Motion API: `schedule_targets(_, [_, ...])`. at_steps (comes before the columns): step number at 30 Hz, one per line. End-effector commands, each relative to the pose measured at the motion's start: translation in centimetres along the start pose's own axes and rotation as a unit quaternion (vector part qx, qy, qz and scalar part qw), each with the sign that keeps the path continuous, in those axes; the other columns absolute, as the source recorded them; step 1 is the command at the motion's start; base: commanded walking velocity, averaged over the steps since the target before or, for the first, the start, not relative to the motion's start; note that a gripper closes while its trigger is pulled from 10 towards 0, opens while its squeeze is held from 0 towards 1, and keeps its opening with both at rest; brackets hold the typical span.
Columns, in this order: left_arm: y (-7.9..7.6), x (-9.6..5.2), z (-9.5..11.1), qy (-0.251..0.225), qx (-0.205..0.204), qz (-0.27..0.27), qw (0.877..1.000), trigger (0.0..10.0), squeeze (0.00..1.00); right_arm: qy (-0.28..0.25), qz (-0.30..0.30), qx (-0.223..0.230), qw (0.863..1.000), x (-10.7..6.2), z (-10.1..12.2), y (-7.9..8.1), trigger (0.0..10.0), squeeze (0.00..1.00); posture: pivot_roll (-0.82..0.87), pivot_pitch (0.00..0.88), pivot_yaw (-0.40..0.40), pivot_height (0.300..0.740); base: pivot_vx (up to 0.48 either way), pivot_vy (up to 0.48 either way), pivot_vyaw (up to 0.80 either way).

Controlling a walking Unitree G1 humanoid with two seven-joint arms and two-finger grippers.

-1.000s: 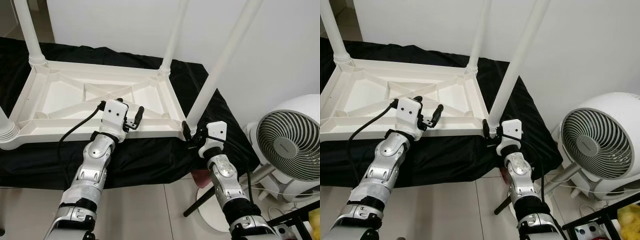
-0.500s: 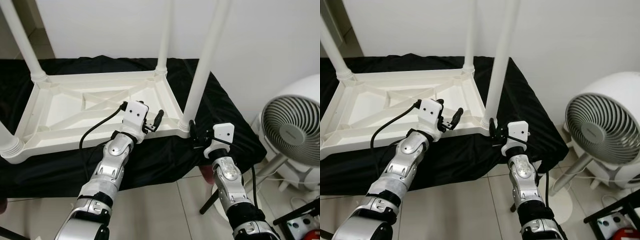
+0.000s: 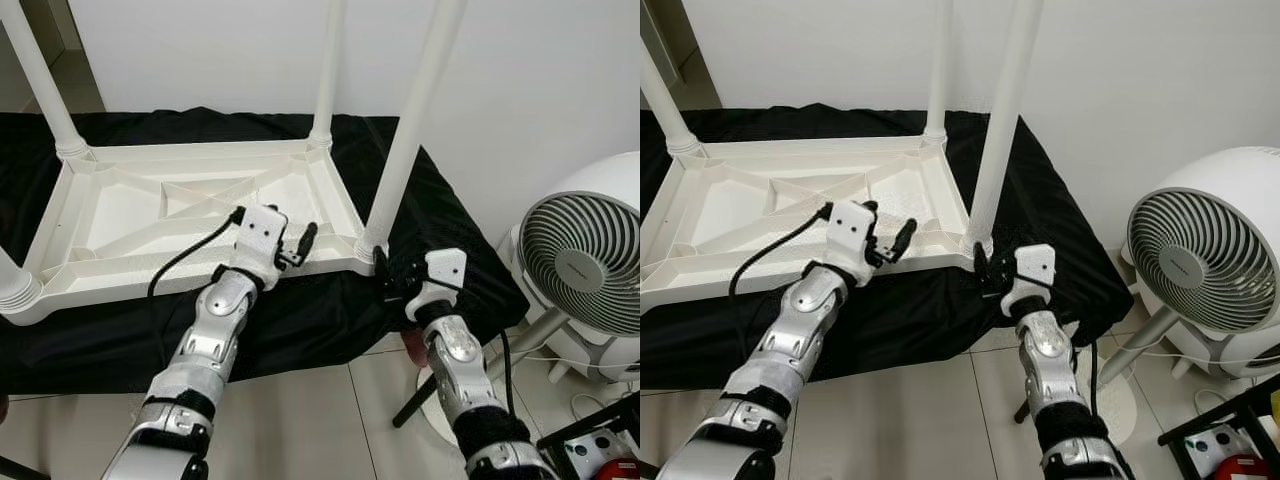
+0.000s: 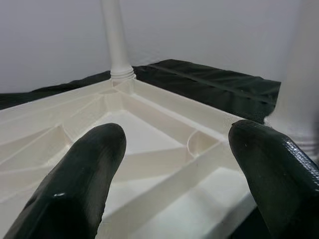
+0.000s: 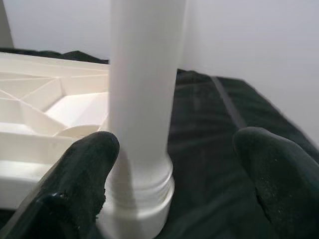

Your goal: Building children table

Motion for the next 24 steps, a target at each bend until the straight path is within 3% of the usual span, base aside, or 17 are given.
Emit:
schedule_targets(1, [-1.2,-0.1,0.2,-0.005,0.003,-0.054,0.999,10.0,0.0,0.014,0.003,0.006,1.0,-0.1,-0.5,-0.4,10.0,0.0,-0.06,0.0,-0.1,0.74,0.0,0.0,0.0])
schedule_targets(4, [-2.2,-0.7,0.1,-0.004,0.012,-0.093,0.996,10.0,0.0,0.027,0.004,-0.003,1.0,0.9,-0.4,-1.3,10.0,0.0,-0.04,0.0,-0.12,0.74,0.0,0.0,0.0])
schedule_targets(9, [-3.0,-1.2,0.3,-0.004,-0.006,-0.124,0.992,10.0,0.0,0.046,0.026,0.002,0.999,1.8,-0.4,-1.3,10.0,0.0,-0.03,0.0,-0.133,0.74,0.0,0.0,0.0])
schedule_targets(12, [-3.6,-1.6,0.5,-0.008,-0.003,-0.152,0.988,10.0,0.0,0.063,0.043,0.018,0.997,2.4,-0.6,-1.0,10.0,0.0,-0.02,0.0,-0.138,0.74,0.0,0.0,0.0])
schedule_targets(13, [-4.0,-1.9,0.8,-0.011,-0.003,-0.163,0.987,10.0,0.0,0.084,0.076,0.023,0.993,2.9,-1.0,-0.1,10.0,0.0,0.0,0.0,-0.144,0.74,0.0,0.0,0.0])
schedule_targets(16, [-4.1,-1.9,1.0,-0.012,-0.002,-0.166,0.986,10.0,0.0,0.099,0.099,0.028,0.99,3.1,-1.3,0.6,10.0,0.0,0.01,0.0,-0.147,0.74,0.0,0.0,0.0])
schedule_targets(24, [-4.3,-2.1,1.6,-0.014,-0.013,-0.179,0.984,10.0,0.0,0.118,0.108,0.029,0.987,3.6,-1.6,1.0,10.0,0.0,0.01,0.0,-0.144,0.74,0.0,0.0,0.0])
Point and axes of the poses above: a point about 5 cm out from each wrist's last joint towards the gripper, its own x axis pointing out of the wrist towards the gripper, its own z axis along the axis of the wrist's last joint, y = z × x, the point moved 2 cm from there along x, pointing out of the wrist towards the gripper, and after that the axes turned 7 degrees about x, right-handed, at the moved point
